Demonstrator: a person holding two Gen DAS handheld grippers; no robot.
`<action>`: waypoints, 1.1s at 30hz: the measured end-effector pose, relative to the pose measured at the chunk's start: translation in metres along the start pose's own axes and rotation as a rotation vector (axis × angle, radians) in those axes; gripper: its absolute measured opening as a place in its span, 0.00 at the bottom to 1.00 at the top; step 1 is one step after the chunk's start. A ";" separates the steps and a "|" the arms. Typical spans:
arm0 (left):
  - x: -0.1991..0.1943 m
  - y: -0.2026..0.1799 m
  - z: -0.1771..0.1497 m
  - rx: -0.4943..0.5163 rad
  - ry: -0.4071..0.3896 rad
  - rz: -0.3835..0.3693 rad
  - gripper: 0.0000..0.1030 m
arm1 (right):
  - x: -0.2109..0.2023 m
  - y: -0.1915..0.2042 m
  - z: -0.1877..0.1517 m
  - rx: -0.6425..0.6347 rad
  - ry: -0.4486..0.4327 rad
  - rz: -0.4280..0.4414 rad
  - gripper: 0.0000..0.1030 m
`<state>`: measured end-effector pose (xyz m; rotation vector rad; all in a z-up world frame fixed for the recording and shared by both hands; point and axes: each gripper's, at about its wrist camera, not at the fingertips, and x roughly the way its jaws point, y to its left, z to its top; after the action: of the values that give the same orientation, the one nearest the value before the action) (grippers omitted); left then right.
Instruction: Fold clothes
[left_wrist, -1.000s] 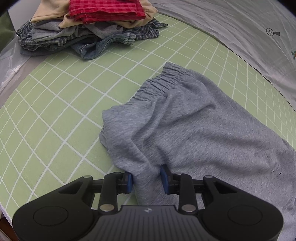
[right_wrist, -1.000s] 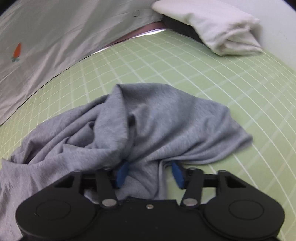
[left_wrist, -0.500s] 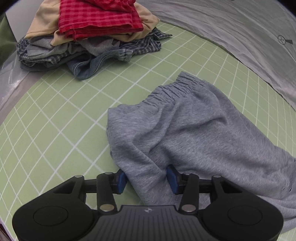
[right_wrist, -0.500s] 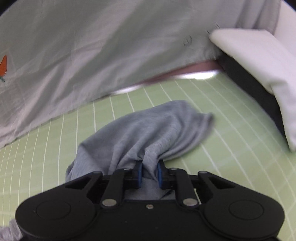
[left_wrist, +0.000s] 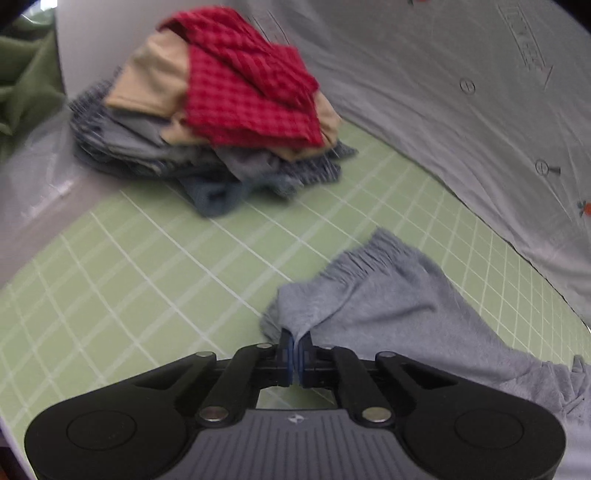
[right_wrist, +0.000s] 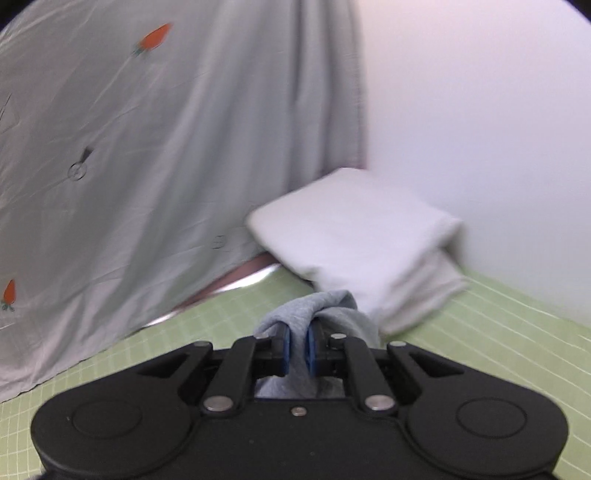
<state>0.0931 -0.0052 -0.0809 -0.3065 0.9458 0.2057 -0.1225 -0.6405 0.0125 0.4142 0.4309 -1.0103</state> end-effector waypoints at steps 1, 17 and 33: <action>-0.004 0.007 0.001 -0.011 -0.005 0.006 0.04 | -0.009 -0.014 -0.011 0.011 0.025 -0.025 0.10; 0.008 0.043 -0.030 -0.098 0.092 0.045 0.55 | -0.001 -0.023 -0.139 -0.014 0.377 -0.125 0.61; 0.049 -0.011 -0.017 -0.071 0.159 -0.090 0.03 | -0.017 -0.047 -0.140 0.105 0.368 -0.153 0.76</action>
<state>0.1116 -0.0193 -0.1284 -0.4352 1.0806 0.1340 -0.1924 -0.5777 -0.1023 0.6743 0.7511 -1.1108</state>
